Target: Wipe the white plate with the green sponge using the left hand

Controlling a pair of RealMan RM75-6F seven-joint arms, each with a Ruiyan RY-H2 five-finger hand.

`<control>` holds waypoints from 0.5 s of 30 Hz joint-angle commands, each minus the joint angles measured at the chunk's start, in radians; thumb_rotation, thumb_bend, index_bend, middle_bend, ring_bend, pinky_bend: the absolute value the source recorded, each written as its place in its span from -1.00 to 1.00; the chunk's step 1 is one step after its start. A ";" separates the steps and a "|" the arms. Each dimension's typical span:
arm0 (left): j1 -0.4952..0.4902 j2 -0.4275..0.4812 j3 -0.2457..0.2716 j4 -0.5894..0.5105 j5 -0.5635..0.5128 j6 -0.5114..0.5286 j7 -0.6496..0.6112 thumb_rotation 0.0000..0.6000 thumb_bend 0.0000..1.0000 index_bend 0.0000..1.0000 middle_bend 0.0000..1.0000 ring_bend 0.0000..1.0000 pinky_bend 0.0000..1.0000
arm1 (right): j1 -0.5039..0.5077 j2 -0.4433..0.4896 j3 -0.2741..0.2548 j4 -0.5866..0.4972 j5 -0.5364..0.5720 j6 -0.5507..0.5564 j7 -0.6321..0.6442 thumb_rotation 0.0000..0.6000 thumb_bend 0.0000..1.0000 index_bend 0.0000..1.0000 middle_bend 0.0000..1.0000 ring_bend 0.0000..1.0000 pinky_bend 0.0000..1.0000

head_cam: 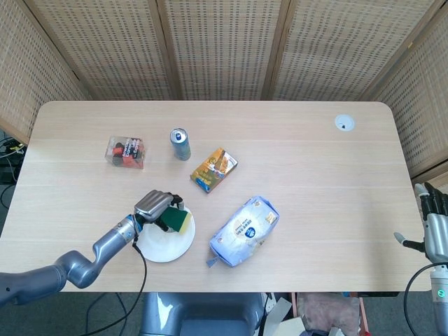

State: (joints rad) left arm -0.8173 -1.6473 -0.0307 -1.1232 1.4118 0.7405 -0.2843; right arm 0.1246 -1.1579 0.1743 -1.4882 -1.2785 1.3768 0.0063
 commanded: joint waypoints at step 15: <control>0.005 0.013 -0.010 0.009 0.068 0.069 -0.130 1.00 -1.00 0.09 -0.18 -0.26 -0.09 | 0.000 0.000 0.001 -0.001 0.002 0.003 -0.001 1.00 -1.00 -1.00 -1.00 -1.00 -1.00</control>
State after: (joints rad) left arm -0.8117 -1.6466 -0.0351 -1.0991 1.4719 0.7978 -0.4103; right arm 0.1242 -1.1577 0.1758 -1.4896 -1.2767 1.3799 0.0049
